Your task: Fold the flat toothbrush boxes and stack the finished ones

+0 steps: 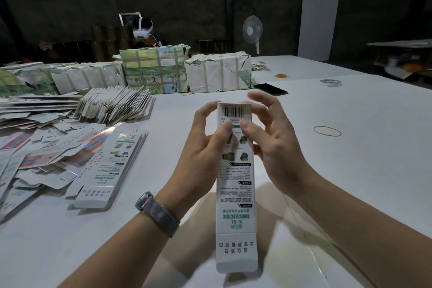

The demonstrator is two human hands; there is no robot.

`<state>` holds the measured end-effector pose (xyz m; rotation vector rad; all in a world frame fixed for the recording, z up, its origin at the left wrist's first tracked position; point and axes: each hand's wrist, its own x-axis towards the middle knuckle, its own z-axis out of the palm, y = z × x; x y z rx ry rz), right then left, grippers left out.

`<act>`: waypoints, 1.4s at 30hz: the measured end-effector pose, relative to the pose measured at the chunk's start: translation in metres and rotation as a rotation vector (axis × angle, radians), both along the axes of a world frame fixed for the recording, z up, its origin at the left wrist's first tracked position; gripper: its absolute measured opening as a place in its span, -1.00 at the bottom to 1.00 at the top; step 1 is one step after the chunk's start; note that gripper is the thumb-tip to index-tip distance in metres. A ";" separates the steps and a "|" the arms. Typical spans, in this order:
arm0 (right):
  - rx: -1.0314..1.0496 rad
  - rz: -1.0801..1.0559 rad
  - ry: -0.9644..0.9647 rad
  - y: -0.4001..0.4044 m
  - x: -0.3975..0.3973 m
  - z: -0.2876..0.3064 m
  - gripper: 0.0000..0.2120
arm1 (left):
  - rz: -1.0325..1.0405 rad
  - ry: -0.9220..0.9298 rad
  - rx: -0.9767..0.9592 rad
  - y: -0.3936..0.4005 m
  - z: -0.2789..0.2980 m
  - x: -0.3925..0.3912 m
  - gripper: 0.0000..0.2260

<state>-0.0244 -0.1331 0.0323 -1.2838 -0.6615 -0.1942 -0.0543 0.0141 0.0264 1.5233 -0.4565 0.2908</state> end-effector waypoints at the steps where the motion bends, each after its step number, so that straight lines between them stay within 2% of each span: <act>1: -0.003 0.001 0.002 0.000 -0.001 0.000 -0.71 | 0.004 0.002 0.003 0.000 0.000 0.000 -0.73; 9: 0.005 -0.011 0.008 -0.001 0.000 0.002 -0.85 | 0.047 -0.027 0.111 -0.004 -0.001 0.000 -0.72; 12: 0.073 0.000 0.054 0.000 0.001 0.005 -0.95 | 0.042 -0.024 0.143 -0.007 -0.002 -0.001 -0.73; 16: 0.117 -0.074 0.058 -0.003 0.002 0.009 -0.89 | 0.021 -0.039 0.193 -0.014 -0.006 -0.002 -0.63; 20: 0.055 -0.107 0.089 -0.003 0.003 0.005 -0.91 | 0.013 -0.033 0.161 -0.014 -0.008 0.001 -0.64; 24: 0.038 -0.113 0.101 -0.002 0.003 0.006 -0.84 | 0.031 -0.026 0.164 -0.013 -0.009 0.003 -0.61; 30: 0.011 -0.101 0.141 0.000 0.000 0.005 -0.94 | 0.031 -0.022 0.193 -0.014 -0.011 0.003 -0.62; 38: -0.011 -0.150 0.150 0.000 0.002 0.005 -0.76 | 0.029 -0.015 0.199 -0.016 -0.010 0.002 -0.58; 42: -0.023 -0.176 0.150 0.001 0.003 0.004 -0.79 | 0.015 -0.015 0.210 -0.015 -0.010 0.002 -0.55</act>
